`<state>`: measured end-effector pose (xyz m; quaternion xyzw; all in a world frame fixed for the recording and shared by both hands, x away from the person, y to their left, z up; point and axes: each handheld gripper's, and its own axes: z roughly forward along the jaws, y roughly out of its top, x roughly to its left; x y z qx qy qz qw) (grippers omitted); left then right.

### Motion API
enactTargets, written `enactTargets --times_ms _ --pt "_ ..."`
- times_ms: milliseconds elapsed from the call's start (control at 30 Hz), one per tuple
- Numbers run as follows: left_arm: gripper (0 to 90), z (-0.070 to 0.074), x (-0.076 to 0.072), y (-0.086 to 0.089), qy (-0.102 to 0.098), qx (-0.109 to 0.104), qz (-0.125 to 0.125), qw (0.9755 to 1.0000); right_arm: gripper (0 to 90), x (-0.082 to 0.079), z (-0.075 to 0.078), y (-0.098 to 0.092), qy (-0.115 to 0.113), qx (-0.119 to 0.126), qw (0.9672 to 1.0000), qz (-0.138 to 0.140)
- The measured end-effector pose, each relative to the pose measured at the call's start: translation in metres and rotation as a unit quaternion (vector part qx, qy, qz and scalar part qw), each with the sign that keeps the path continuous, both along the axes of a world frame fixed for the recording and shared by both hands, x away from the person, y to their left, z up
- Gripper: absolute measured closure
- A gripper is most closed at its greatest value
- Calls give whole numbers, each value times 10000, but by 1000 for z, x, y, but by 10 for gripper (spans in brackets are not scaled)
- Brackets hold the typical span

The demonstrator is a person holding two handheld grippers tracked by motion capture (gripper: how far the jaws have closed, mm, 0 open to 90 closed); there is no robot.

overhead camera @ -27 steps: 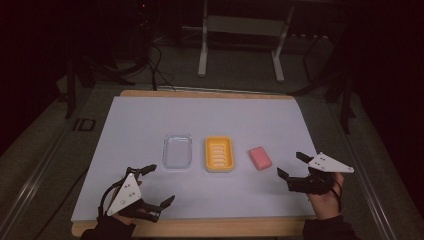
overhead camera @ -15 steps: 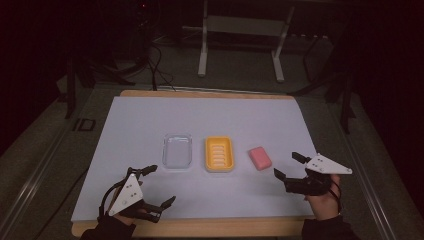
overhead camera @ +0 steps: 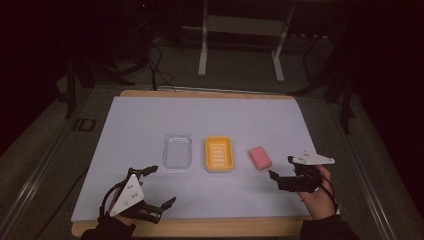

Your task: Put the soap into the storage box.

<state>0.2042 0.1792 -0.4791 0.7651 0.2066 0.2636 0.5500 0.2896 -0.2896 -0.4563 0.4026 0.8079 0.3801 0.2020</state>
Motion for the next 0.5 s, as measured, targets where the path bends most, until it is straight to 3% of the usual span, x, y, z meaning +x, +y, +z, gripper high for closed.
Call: enactTargets --times_ms 100,233,333,500 --pt "6 0 0 0 -7 15 0 10000 111 2 -1 1 37 -34 9999 -95" --pt "6 0 -1 0 5 1 4 10000 97 11 -6 2 579 -207 9973 -405" --pt "6 0 -1 0 8 29 -11 10000 98 15 -11 3 1067 -422 9917 -572" --pt "6 0 -1 -1 19 44 -13 10000 107 18 -13 3 1477 -581 9854 -624"
